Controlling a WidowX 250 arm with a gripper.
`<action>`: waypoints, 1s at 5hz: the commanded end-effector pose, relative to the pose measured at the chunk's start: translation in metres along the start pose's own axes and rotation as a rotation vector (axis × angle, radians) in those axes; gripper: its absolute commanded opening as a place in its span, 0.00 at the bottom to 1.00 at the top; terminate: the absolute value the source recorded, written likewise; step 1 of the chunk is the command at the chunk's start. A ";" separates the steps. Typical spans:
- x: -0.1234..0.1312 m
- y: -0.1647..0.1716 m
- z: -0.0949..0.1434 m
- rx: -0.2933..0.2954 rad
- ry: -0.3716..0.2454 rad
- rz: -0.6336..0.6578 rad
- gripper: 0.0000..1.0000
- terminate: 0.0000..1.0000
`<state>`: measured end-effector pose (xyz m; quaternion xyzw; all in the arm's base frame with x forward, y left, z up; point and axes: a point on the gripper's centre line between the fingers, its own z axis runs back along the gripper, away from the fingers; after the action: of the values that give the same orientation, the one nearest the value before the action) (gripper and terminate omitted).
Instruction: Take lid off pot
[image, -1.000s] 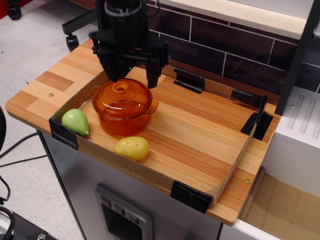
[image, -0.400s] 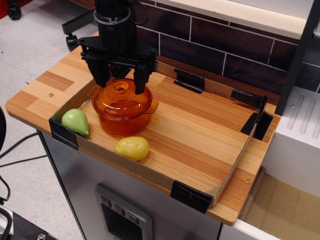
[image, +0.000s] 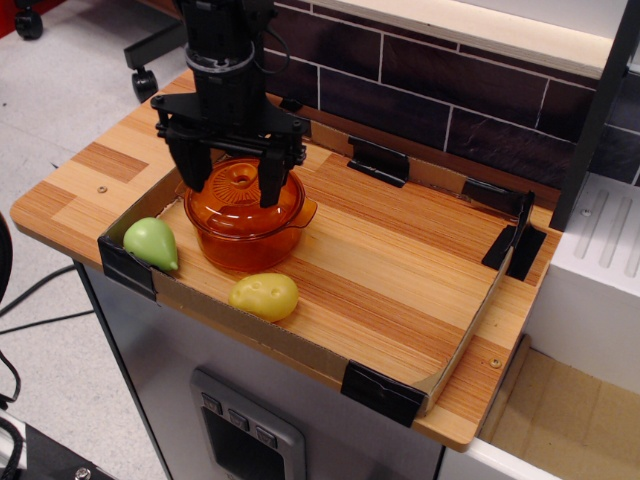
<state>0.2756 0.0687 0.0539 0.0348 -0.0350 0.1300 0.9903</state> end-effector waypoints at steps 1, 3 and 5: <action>0.006 0.004 0.009 -0.004 -0.032 0.006 0.00 0.00; 0.013 0.011 0.025 -0.006 -0.045 0.038 0.00 0.00; 0.029 0.020 0.059 0.002 -0.148 0.160 0.00 0.00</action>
<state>0.2900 0.0852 0.0952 0.0390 -0.0726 0.2004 0.9762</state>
